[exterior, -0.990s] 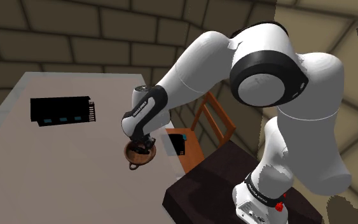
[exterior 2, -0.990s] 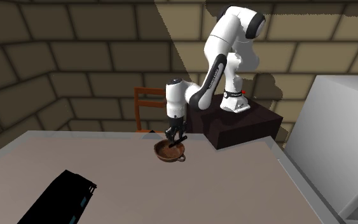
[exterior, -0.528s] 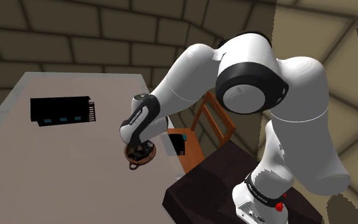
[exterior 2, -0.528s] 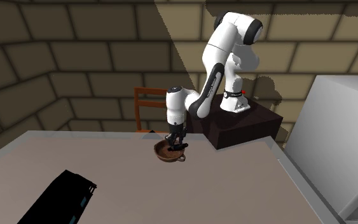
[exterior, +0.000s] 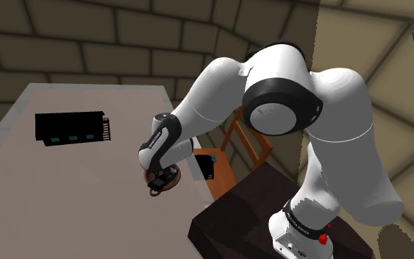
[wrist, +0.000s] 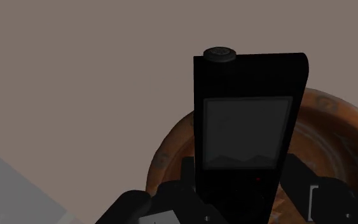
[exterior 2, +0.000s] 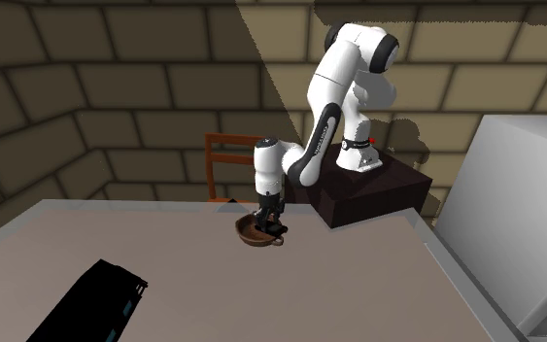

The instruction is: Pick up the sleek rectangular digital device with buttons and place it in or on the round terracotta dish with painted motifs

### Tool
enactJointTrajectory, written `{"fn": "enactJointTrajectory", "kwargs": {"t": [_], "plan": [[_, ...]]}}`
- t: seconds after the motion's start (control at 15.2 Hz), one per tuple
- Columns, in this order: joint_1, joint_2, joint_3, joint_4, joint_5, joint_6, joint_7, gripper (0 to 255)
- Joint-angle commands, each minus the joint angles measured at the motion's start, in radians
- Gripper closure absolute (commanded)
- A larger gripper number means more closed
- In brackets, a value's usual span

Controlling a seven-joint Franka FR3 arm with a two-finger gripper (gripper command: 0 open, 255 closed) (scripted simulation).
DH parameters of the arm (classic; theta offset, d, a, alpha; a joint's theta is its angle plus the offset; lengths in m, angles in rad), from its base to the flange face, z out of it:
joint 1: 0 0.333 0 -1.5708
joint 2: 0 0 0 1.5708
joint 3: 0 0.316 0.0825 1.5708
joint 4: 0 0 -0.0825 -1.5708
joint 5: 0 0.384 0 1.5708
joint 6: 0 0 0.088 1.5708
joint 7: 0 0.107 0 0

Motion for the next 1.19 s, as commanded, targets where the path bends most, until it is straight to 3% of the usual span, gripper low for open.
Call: {"fn": "enactJointTrajectory", "kwargs": {"t": [0.0, 0.13, 0.2, 0.53, 0.79, 1.12], "plan": [[0.000, 0.001, 0.000, 0.000, 0.000, 0.000, 0.000, 255], [0.000, 0.001, 0.000, 0.000, 0.000, 0.000, 0.000, 255], [0.000, 0.001, 0.000, 0.000, 0.000, 0.000, 0.000, 0], [0.000, 0.001, 0.000, 0.000, 0.000, 0.000, 0.000, 0], [0.068, -0.114, -0.086, -0.048, -0.074, -0.074, 0.053, 0], [0.067, -0.114, -0.086, -0.048, -0.074, -0.074, 0.053, 0]]}}
